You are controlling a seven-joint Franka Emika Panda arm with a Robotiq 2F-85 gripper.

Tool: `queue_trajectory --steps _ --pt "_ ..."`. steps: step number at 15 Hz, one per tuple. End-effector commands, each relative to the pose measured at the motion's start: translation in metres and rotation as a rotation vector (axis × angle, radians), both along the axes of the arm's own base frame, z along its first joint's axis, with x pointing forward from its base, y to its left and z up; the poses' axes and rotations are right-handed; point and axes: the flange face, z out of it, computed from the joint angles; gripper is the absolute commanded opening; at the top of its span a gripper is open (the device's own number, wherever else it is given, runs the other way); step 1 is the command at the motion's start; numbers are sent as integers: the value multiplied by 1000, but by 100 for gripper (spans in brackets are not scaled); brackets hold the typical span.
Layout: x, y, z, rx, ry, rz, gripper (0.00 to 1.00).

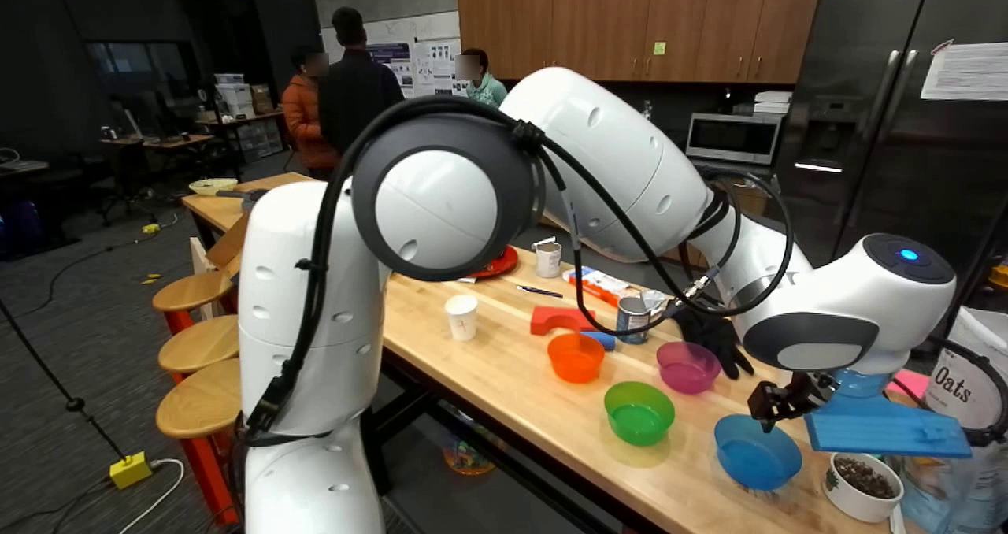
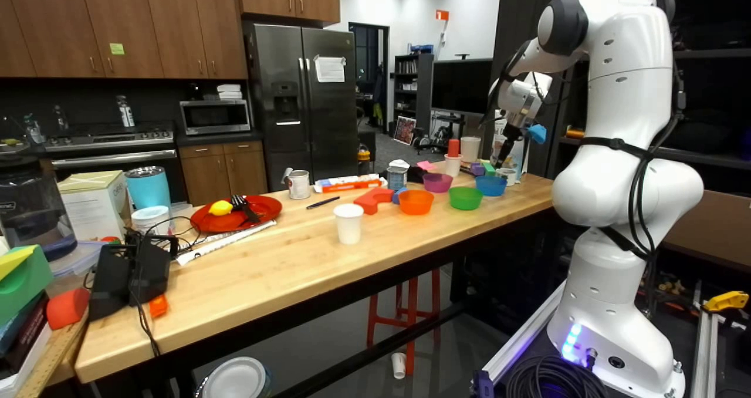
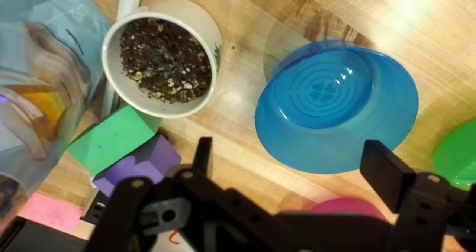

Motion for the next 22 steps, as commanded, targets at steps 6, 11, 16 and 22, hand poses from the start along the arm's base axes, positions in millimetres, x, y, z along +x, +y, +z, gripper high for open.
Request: queue_trajectory --steps 6,11,16,22 --pt "17 -6 -20 -14 38 91 100" --pt "28 -1 -35 -5 51 142 100" --pt "34 1 -40 -8 64 160 100" --pt "36 2 -45 -12 83 175 69"
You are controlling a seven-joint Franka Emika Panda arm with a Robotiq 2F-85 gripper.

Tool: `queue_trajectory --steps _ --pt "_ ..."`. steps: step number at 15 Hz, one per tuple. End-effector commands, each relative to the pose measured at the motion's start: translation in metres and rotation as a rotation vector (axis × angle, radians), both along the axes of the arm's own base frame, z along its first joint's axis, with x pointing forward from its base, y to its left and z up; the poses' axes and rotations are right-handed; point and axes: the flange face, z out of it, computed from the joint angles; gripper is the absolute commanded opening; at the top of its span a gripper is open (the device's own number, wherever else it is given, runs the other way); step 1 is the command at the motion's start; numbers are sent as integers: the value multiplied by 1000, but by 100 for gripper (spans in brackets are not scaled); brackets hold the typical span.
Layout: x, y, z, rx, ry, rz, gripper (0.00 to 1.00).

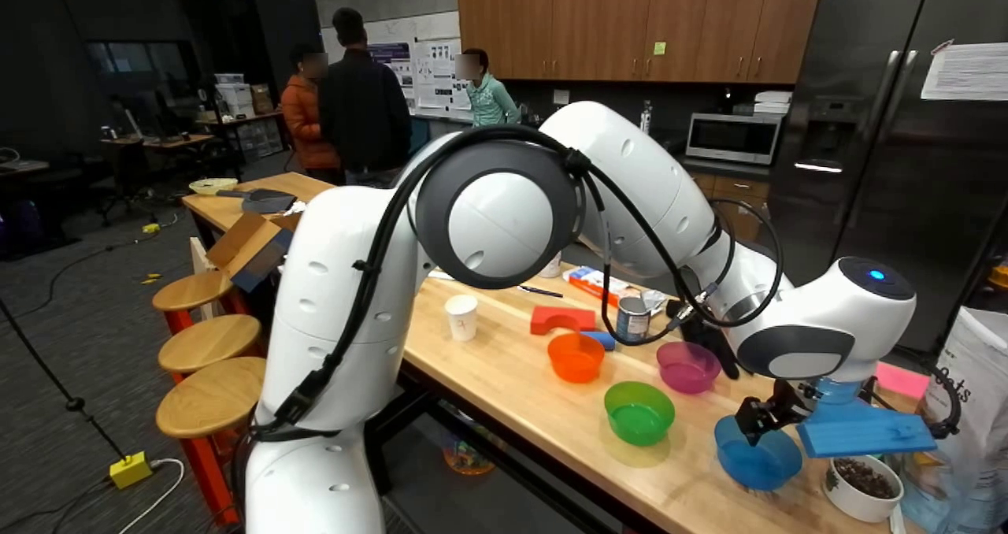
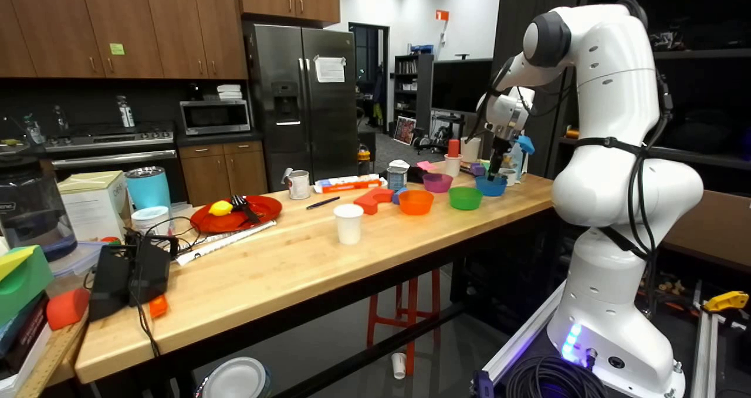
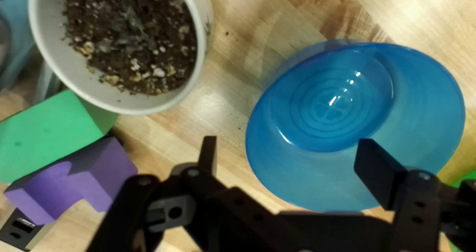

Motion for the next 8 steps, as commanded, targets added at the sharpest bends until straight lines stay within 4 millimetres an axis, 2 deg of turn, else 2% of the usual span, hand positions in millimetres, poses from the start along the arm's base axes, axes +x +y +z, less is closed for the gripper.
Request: queue_trajectory --steps 1,8 --pt "2 -6 2 -4 11 19 61" --pt "3 -8 2 -21 29 34 8"
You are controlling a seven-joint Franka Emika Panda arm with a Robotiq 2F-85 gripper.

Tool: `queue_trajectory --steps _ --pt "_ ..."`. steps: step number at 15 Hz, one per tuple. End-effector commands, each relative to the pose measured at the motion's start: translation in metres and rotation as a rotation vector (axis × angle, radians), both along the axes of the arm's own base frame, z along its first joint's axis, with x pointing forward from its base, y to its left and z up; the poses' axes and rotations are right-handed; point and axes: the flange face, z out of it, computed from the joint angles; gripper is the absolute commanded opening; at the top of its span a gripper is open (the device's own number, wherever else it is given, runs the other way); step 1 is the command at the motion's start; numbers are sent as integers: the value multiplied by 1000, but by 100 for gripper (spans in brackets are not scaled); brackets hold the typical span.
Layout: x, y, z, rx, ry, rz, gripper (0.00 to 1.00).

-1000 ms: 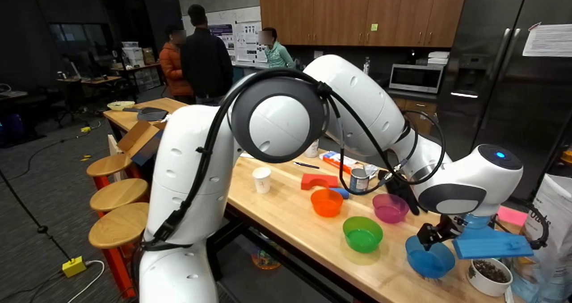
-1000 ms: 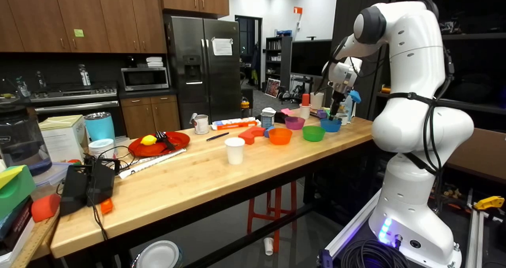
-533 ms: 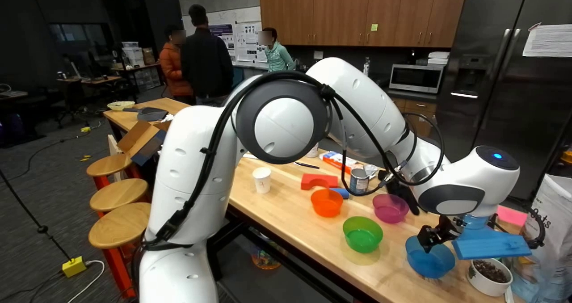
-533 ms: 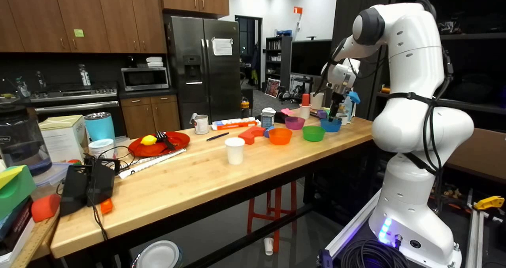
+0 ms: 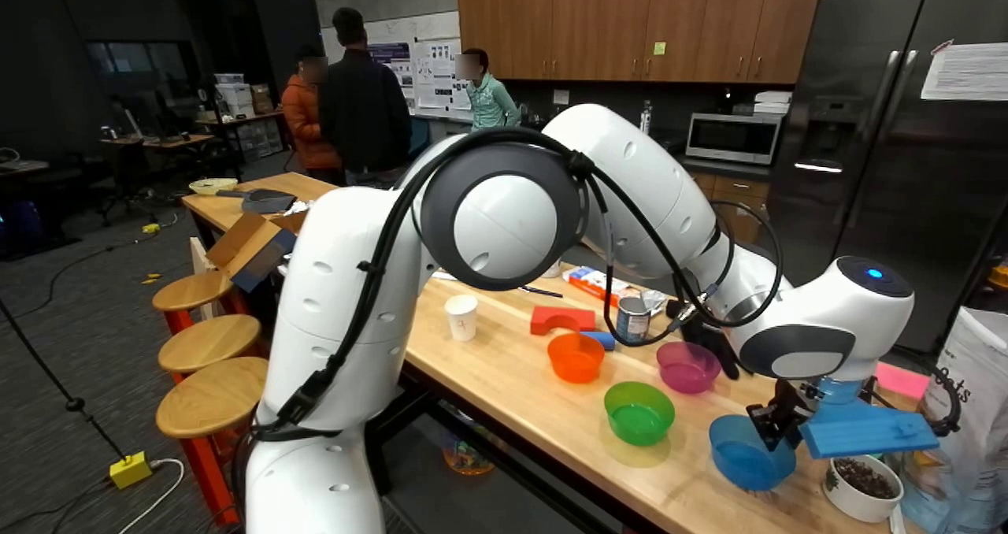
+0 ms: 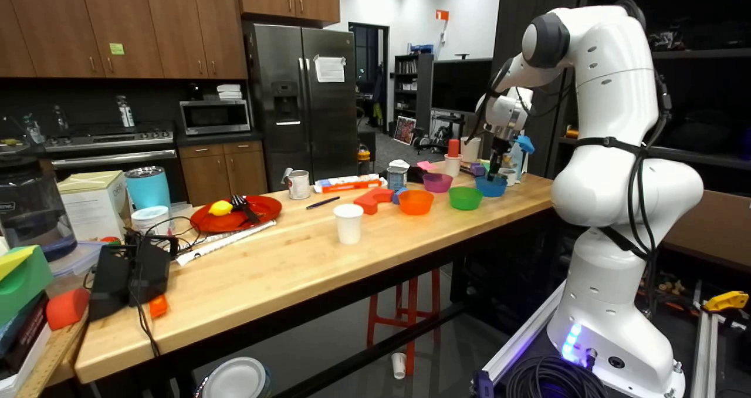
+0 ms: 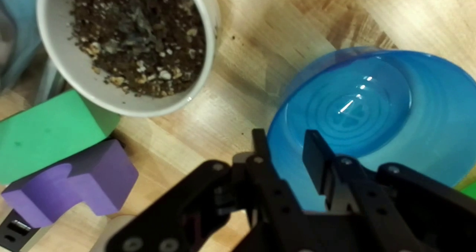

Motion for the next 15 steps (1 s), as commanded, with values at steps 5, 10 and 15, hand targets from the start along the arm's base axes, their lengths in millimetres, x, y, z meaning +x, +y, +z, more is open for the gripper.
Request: queue_trajectory --steps 5,10,15 --pt "2 -13 22 -39 -8 34 1" --pt "-4 -33 65 -103 -87 45 1" --pt "-1 -40 115 -169 -204 106 1"
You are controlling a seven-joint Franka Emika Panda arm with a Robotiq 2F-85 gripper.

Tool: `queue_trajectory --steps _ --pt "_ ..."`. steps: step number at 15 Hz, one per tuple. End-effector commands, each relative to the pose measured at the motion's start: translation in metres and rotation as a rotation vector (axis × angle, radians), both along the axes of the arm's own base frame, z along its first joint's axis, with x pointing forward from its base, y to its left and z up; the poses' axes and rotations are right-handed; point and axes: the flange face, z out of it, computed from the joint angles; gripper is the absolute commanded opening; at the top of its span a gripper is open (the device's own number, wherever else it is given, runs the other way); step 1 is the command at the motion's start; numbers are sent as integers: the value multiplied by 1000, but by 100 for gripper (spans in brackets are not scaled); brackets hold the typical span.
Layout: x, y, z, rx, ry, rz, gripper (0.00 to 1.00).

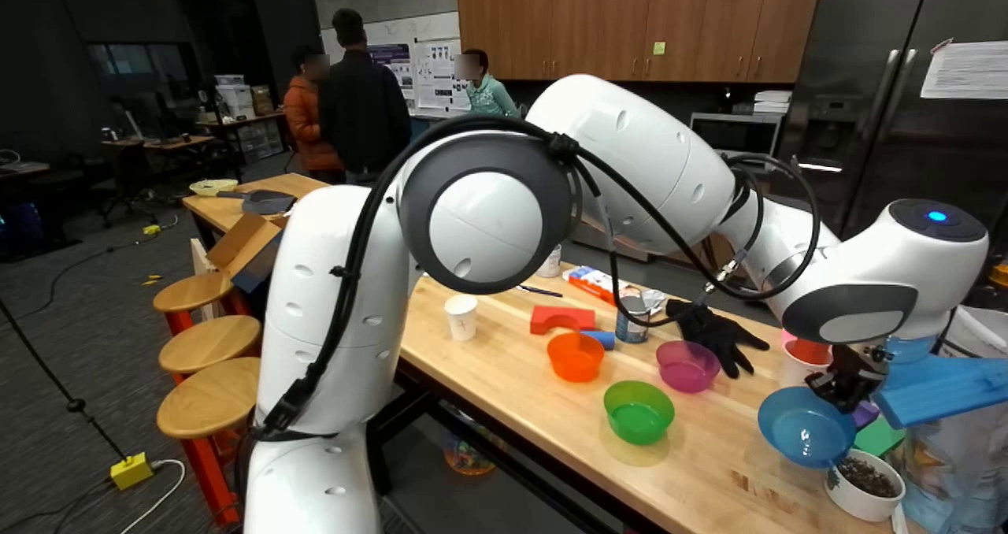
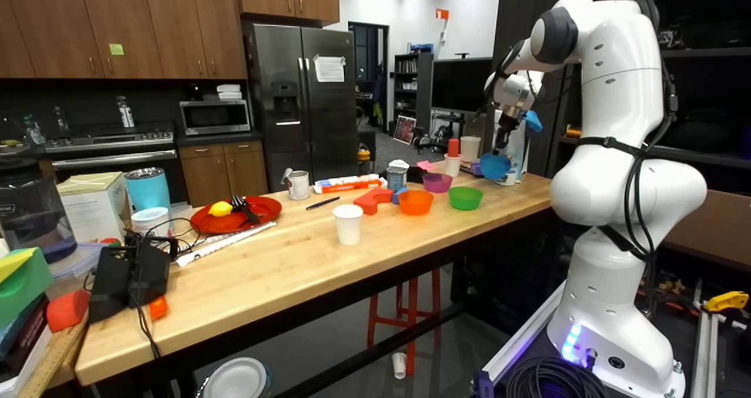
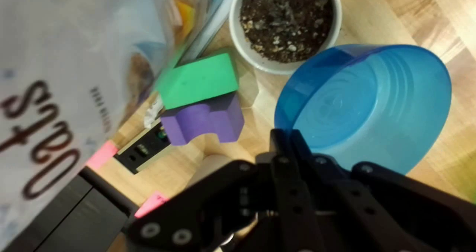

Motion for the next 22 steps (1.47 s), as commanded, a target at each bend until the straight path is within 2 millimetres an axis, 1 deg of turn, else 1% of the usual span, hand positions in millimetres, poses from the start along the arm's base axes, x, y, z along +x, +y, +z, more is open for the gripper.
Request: queue_trajectory --steps 1,5,8,11,13,18,19,20,22 --pt "0 1 37 -38 -91 61 1" --pt "2 2 51 -35 -166 87 1" --pt "6 7 65 -98 -198 173 1" --pt "5 12 83 -170 -250 247 1" --pt "-2 9 93 -208 -297 252 1" --pt "-55 -5 119 -315 -443 112 1" --pt "-28 -10 109 -282 -399 142 1" --pt "-34 -12 111 -287 -404 134 4" --pt "-34 -12 109 -282 -401 135 4"
